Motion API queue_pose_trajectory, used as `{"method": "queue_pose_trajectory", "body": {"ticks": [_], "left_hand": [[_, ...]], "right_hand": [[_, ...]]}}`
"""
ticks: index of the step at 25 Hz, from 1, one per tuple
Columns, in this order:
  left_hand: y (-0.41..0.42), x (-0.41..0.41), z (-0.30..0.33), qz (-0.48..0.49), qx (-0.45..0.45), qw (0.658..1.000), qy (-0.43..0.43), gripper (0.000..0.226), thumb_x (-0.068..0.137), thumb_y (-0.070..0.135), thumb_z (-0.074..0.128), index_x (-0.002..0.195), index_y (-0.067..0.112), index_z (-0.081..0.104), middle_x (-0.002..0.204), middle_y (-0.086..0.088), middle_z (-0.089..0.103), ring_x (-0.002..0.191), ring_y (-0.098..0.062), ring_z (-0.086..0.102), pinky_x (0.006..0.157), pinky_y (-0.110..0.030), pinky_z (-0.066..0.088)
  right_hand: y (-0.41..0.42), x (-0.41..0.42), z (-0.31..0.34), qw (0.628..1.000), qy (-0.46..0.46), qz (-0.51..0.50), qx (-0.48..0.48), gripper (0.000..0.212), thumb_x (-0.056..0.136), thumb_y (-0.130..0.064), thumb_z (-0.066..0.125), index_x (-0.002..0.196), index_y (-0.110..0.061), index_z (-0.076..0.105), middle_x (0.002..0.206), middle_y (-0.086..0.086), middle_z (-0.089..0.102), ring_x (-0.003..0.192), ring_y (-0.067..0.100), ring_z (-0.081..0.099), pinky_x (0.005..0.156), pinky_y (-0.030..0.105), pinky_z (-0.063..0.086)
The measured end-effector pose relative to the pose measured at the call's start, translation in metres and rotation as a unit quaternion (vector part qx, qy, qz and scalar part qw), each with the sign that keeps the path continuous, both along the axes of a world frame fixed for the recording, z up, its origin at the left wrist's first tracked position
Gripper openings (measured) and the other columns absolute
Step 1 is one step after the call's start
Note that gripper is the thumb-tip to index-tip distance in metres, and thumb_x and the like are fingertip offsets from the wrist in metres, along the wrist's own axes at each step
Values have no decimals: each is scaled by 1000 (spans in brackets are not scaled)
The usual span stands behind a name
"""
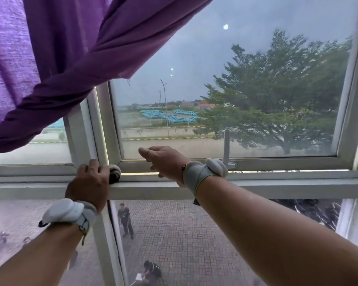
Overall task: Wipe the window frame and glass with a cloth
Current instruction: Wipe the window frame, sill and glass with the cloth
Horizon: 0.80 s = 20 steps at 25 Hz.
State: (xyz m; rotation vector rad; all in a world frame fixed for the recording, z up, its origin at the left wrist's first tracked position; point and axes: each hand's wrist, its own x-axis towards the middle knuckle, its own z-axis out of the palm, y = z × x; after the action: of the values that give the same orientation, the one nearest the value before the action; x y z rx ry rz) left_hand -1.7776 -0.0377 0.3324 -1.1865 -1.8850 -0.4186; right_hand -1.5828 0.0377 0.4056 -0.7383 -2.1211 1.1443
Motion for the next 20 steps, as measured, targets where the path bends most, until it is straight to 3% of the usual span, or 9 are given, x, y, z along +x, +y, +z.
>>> {"method": "queue_pose_trajectory", "body": {"ticks": [4,7,10,13,16,20], "left_hand": [[8,12,-21,13,-27,999,9,13,71,-6,46,69,-2,58,69,-22,53,65,-38,54,45,-40,47],[9,21,-10,16,-69,992,-106,8,65,4,63,72,0,65,72,-19,60,72,-39,57,57,-40,50],[5,26,4,23,-50,983,-173,24,72,25,65,90,9,71,83,-15,68,84,-37,59,70,-37,49],[6,52,10,-62,-15,982,-180,37,71,32,57,103,25,73,82,-14,70,83,-37,61,74,-37,51],[15,83,10,-118,-41,981,-151,43,69,37,47,107,39,69,81,-4,71,83,-31,58,76,-35,46],[39,135,8,-153,-69,979,-115,40,75,36,46,111,39,63,84,6,70,87,-22,52,76,-32,36]], "right_hand": [[11,8,-2,1000,-5,2,17,45,95,-49,48,118,-15,64,124,7,64,111,24,60,97,43,48],[17,15,-3,1000,-12,4,25,44,95,-49,47,118,-15,64,124,7,64,111,24,60,95,41,49],[21,25,-1,1000,-10,-2,24,45,96,-48,44,121,-15,63,129,7,61,114,25,58,97,41,48],[25,41,1,1000,-12,-11,20,46,98,-47,42,125,-16,62,132,7,60,117,24,56,101,41,45],[26,58,2,1000,-14,-10,-15,46,99,-46,38,124,-15,62,124,6,62,110,26,60,95,45,49],[36,98,6,999,-36,-2,-27,54,100,-51,30,121,-13,63,117,10,64,101,28,63,88,44,52]]}}
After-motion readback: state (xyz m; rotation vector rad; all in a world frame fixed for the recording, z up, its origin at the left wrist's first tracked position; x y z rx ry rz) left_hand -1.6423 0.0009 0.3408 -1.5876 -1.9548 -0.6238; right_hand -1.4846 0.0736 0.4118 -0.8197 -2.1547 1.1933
